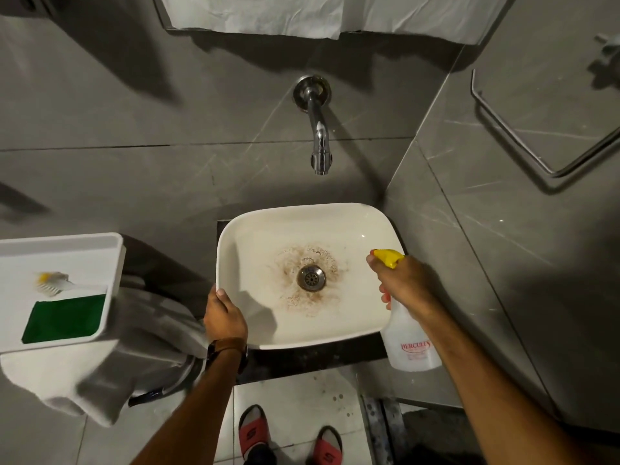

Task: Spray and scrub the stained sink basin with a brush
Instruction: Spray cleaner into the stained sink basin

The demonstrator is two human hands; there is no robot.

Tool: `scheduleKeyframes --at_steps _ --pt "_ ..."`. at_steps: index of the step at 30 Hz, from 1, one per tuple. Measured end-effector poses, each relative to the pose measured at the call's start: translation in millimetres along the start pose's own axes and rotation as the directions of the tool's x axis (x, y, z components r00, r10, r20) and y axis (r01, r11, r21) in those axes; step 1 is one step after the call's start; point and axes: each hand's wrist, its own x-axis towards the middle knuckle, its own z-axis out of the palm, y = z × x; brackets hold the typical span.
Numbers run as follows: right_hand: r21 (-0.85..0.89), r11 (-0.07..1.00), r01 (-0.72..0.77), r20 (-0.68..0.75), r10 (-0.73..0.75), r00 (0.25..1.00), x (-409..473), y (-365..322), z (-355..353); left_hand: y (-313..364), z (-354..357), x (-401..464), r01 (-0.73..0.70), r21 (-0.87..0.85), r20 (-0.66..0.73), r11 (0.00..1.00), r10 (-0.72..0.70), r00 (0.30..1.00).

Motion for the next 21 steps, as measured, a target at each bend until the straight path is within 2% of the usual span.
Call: scheduleKeyframes --at_steps 4,14,21 --pt "-0.04 0.998 0.039 0.004 -0.039 0.999 -4.4 -10.5 19.2 -0.8 0.2 0.7 0.008 0.0 0.003 1.0 -0.008 1.0" --pt "-0.106 0.978 0.179 0.204 -0.155 0.967 -33.7 -48.8 97.6 6.0 -3.8 -2.8 0.012 -0.01 0.003 1.0 -0.012 1.0" --pt "-0.192 0.957 0.22 0.177 -0.187 0.966 -33.9 -75.4 116.8 6.4 -3.9 -3.5 0.018 -0.024 -0.002 1.0 -0.018 1.0"
